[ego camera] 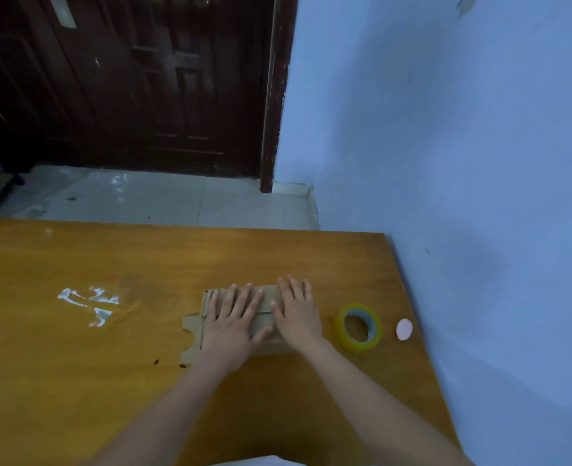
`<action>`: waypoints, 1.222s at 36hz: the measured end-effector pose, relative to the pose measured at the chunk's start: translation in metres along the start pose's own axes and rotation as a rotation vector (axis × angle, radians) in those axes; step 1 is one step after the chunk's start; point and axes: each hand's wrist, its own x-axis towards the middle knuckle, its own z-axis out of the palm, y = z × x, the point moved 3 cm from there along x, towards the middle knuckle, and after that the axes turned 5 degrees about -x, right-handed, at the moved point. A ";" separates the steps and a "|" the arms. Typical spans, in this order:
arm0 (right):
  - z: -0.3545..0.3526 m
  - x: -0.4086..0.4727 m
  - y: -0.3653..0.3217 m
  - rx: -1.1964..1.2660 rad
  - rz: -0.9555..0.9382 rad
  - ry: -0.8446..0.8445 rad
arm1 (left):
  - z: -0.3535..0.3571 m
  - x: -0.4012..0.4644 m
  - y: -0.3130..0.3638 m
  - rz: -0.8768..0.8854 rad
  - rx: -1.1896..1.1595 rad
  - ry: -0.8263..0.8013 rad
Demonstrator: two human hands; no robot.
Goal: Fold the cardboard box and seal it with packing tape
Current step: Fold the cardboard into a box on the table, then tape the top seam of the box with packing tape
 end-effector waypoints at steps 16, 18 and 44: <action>-0.021 -0.012 0.056 0.653 0.450 0.334 | -0.001 0.003 -0.002 0.005 0.009 -0.007; -0.023 -0.020 0.088 0.459 0.600 0.376 | -0.002 0.002 -0.002 0.009 0.024 -0.005; 0.024 0.028 0.145 0.187 0.537 -0.337 | -0.004 0.001 -0.001 -0.011 0.012 0.019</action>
